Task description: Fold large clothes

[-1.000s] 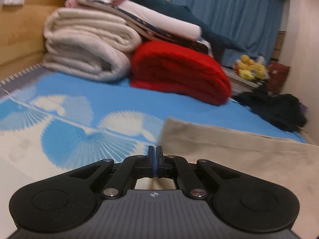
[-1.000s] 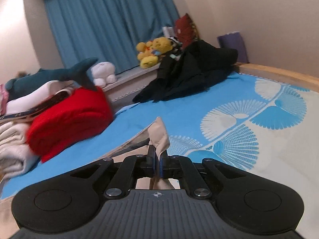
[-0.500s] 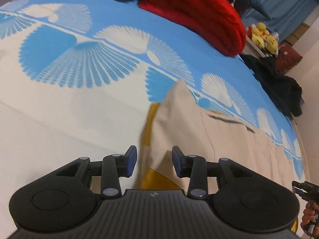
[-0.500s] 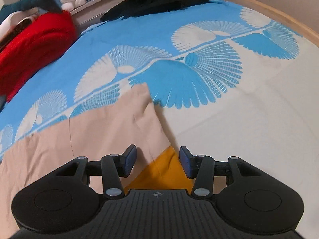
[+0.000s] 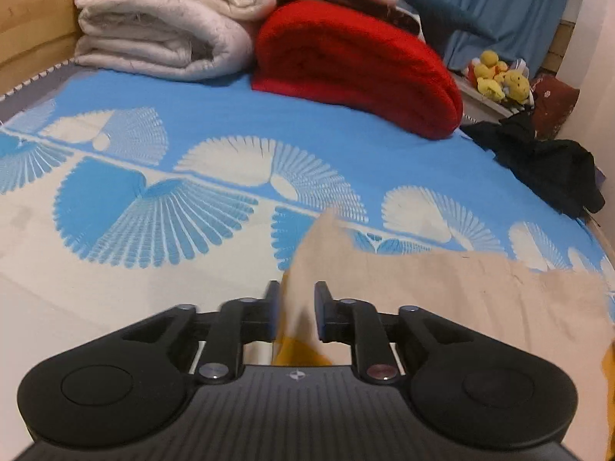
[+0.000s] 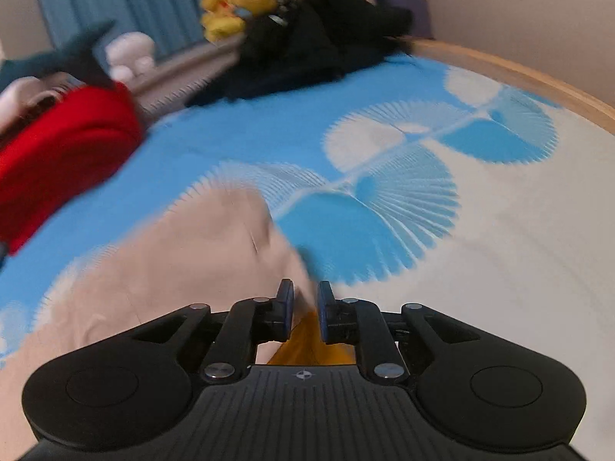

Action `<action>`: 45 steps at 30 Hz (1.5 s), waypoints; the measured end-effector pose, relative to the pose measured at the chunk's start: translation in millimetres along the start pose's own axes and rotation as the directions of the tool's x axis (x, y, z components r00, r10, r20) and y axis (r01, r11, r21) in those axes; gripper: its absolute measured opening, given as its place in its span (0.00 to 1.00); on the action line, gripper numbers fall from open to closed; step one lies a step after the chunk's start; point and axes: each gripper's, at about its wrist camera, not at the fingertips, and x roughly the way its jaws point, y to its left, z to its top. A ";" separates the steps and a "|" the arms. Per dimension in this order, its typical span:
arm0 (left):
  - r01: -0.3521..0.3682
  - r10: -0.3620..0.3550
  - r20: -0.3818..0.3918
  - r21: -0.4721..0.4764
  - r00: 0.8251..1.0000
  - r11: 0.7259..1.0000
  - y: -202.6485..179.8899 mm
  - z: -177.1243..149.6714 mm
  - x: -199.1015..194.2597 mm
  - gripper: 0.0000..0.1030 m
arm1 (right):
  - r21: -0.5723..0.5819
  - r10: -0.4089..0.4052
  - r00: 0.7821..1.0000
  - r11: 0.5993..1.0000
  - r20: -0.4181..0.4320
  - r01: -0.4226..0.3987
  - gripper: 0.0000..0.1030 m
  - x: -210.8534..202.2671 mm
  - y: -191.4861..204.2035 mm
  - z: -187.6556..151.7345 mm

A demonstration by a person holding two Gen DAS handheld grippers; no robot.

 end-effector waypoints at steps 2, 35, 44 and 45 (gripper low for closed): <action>0.011 -0.011 0.018 0.001 1.000 1.000 0.2 3.1 -14.9 0.22 | -0.011 0.013 1.000 1.000 0.023 -0.013 0.22 -15.1 -1.6 3.0; -0.070 0.048 -0.341 -0.054 0.939 0.996 23.8 -110.9 -103.4 0.53 | -0.212 -0.064 0.984 0.977 -0.164 0.028 0.45 -134.5 -71.7 -72.4; -0.062 0.039 -0.378 -0.048 0.925 0.997 16.6 -114.0 -92.6 0.53 | -0.227 -0.083 0.974 0.973 -0.210 0.033 0.48 -119.5 -72.0 -77.0; -0.060 0.039 -0.385 -0.042 0.922 0.997 15.6 -115.0 -91.2 0.53 | -0.220 -0.085 0.969 0.975 -0.230 0.033 0.49 -116.0 -74.1 -78.6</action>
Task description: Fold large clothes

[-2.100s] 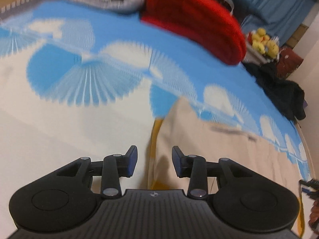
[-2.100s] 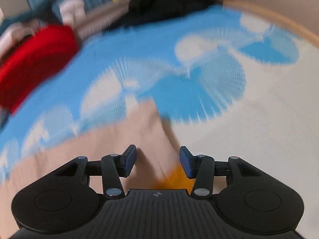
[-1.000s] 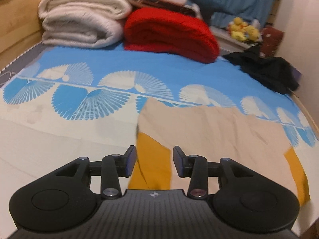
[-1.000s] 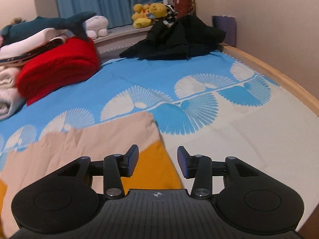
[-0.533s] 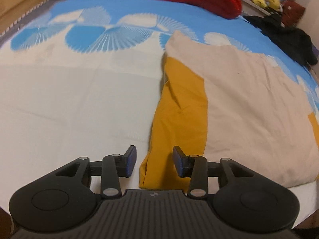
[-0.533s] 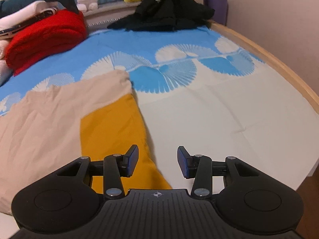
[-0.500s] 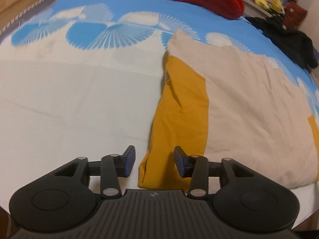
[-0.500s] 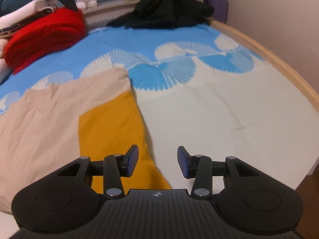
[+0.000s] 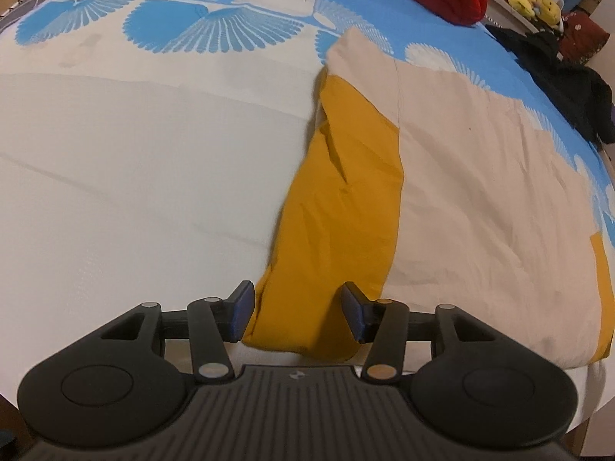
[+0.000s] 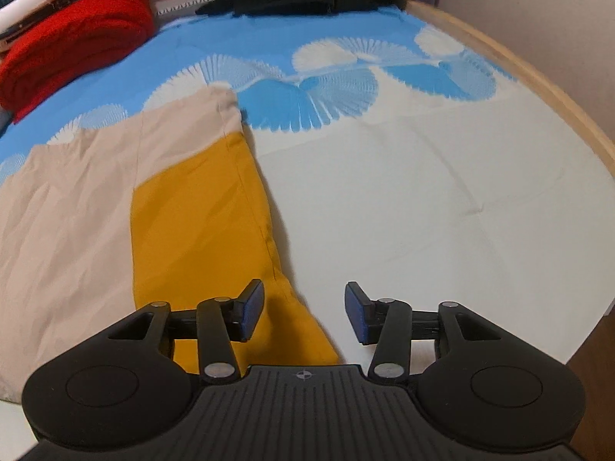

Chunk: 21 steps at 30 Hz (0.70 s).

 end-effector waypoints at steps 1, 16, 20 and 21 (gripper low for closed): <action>-0.002 0.002 -0.007 0.009 1.000 1.000 -1.2 -0.8 1.4 0.53 | 0.009 0.003 1.000 1.000 -0.025 -0.003 0.49 4.5 -2.3 -1.0; -0.006 0.010 -0.083 0.041 0.996 0.999 -1.0 -6.9 8.9 0.07 | 0.152 0.053 0.970 0.988 -0.237 -0.017 0.07 39.3 -21.4 -17.8; 0.021 -0.019 0.029 -0.059 0.999 0.998 8.6 6.5 -6.7 0.54 | 0.093 -0.035 0.989 0.994 -0.141 0.048 0.14 19.2 -7.8 -9.6; 0.040 -0.035 0.065 -0.080 0.997 0.996 9.9 10.6 -10.1 0.61 | 0.070 -0.062 0.994 0.995 -0.093 0.069 0.17 11.7 -5.0 -7.2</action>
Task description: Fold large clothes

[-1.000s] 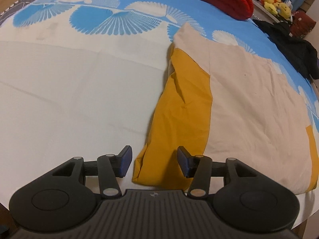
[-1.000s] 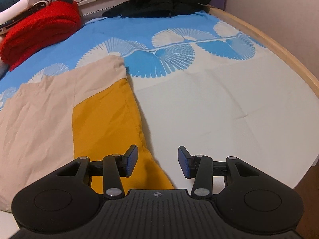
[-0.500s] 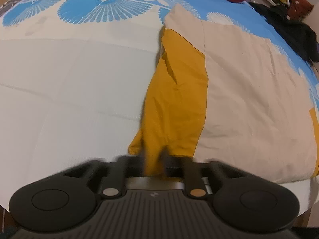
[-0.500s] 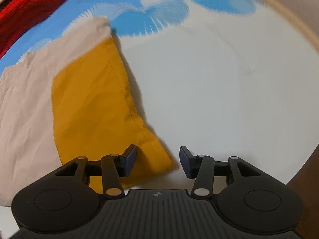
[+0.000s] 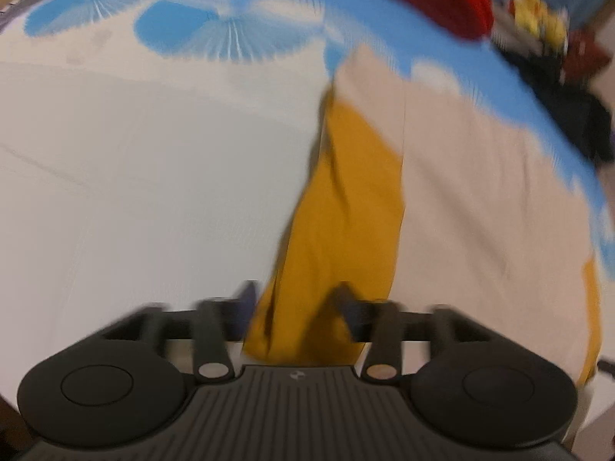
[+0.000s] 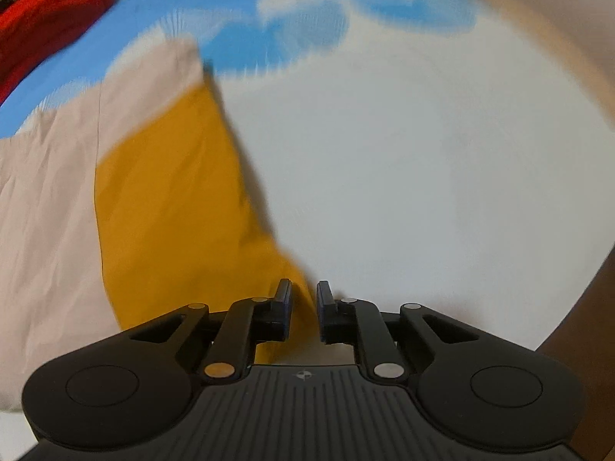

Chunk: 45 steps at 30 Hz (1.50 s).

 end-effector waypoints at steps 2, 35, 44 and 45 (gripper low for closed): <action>0.040 -0.039 0.023 -0.038 0.999 0.998 0.1 6.5 1.0 0.64 | -0.031 -0.001 0.995 1.000 0.095 0.004 0.24 -15.1 6.1 3.8; 0.327 -0.328 -0.004 0.089 0.945 0.941 -28.1 48.4 75.6 0.10 | 0.002 0.054 0.997 0.999 -0.059 -0.054 0.05 51.5 57.8 19.7; 0.137 -0.138 0.048 0.032 0.989 0.990 27.0 56.3 3.3 0.08 | -0.084 0.312 0.946 0.944 -0.092 -0.319 0.04 21.5 99.1 7.5; 0.110 -0.112 0.052 0.029 0.992 0.993 32.5 56.6 -4.1 0.08 | -0.102 0.315 0.944 0.940 -0.102 -0.325 0.04 20.1 103.1 5.7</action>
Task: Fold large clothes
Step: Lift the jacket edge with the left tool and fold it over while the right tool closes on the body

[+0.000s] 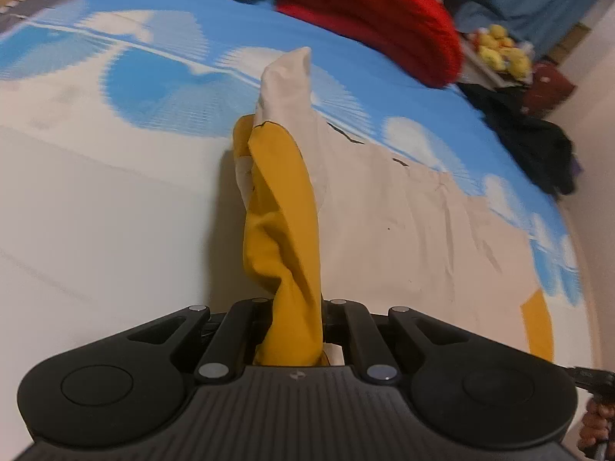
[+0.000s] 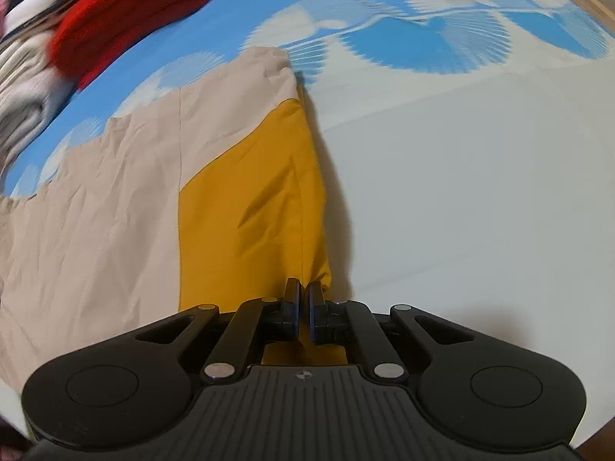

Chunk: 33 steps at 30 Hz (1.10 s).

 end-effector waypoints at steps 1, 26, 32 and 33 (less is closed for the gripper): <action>-0.021 0.021 0.004 0.001 1.000 1.000 3.3 1.7 -5.5 0.08 | -0.019 -0.008 1.000 1.000 -0.017 0.008 0.04 1.2 3.1 -2.3; 0.242 -0.257 0.040 0.228 0.966 0.943 -250.8 -28.8 -21.6 0.07 | 0.003 0.012 0.943 1.000 0.332 -0.013 0.19 -97.2 -30.6 -8.7; 0.298 -0.306 -0.015 0.270 0.952 0.916 -336.1 -63.0 10.0 0.07 | 0.009 0.044 0.932 0.999 0.360 -0.051 0.19 -105.2 -31.3 -6.1; 0.303 -0.306 -0.034 0.282 0.951 0.910 -350.4 -70.2 20.0 0.07 | 0.019 0.045 0.930 0.998 0.364 -0.056 0.19 -105.3 -31.8 -4.3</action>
